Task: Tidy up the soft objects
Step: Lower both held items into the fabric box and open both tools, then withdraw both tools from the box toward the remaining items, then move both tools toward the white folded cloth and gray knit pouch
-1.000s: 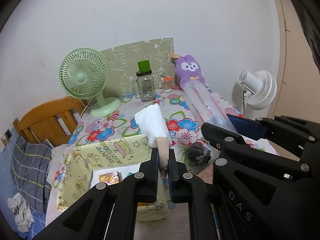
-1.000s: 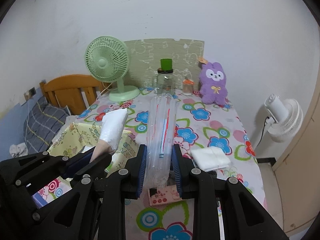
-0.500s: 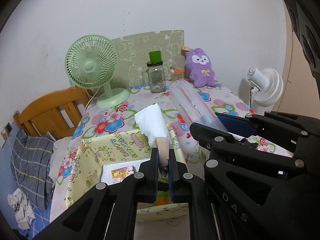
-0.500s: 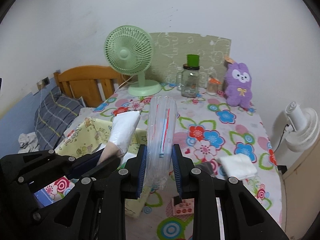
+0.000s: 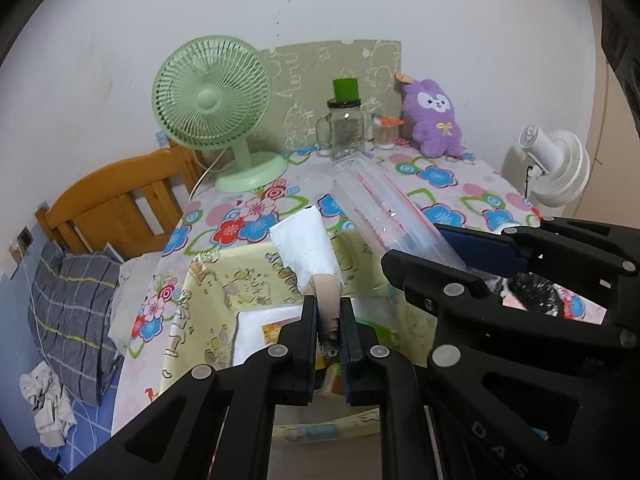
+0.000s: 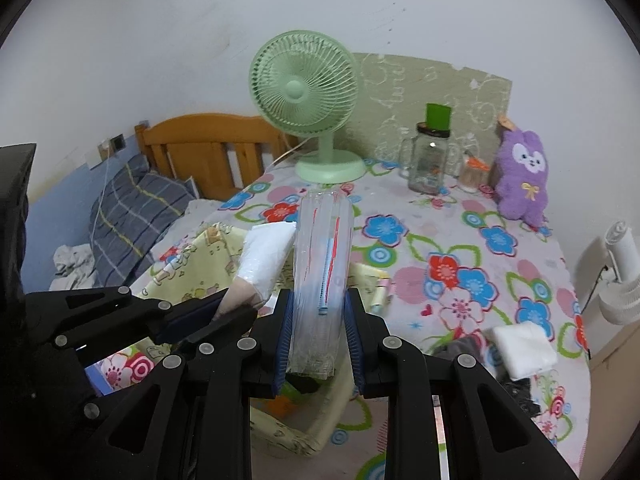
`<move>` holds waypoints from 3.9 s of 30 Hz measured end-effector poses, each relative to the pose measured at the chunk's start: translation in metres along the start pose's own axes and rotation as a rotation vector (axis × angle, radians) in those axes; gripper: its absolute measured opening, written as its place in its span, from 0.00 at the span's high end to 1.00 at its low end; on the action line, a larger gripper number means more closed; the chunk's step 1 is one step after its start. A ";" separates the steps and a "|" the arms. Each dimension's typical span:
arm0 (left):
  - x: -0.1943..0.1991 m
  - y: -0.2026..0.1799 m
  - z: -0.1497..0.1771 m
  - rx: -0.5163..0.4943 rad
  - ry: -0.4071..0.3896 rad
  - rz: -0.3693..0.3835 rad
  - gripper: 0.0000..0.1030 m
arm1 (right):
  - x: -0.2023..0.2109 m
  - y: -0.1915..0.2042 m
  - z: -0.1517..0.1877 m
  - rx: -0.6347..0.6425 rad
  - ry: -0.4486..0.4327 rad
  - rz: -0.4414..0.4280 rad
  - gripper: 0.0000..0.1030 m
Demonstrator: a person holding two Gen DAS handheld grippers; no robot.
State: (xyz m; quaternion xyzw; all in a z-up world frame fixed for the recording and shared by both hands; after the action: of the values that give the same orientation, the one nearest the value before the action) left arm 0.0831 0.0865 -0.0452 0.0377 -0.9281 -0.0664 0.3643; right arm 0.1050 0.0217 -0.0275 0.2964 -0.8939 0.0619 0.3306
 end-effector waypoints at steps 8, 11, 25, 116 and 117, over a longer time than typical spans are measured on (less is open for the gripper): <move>-0.019 0.012 0.010 0.001 0.057 -0.009 0.89 | -0.025 0.009 0.003 0.010 0.059 -0.037 0.73; -0.025 0.014 0.013 0.000 0.079 -0.014 0.85 | -0.035 0.010 0.006 0.003 0.087 -0.053 0.73; -0.043 0.033 0.024 0.029 0.132 -0.071 0.51 | -0.063 0.017 0.011 -0.007 0.157 -0.085 0.64; 0.016 -0.160 -0.006 0.017 -0.117 0.143 0.12 | 0.095 -0.143 0.075 -0.189 -0.124 0.272 0.05; 0.013 -0.161 -0.005 0.019 -0.115 0.146 0.12 | 0.093 -0.147 0.076 -0.192 -0.121 0.267 0.05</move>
State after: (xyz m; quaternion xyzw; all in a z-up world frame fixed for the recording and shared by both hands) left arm 0.0804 -0.0750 -0.0568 -0.0305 -0.9484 -0.0329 0.3138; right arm 0.0902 -0.1671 -0.0408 0.1450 -0.9454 0.0015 0.2917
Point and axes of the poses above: each gripper's, at about its wrist camera, not at the fingertips, and x roughly against the way its jaws point, y to its left, z to its underside, the point moved 2 cm from there along -x, roughly the way its jaws point, and after that the axes turned 4 degrees about -z, right-handed, at the moved point
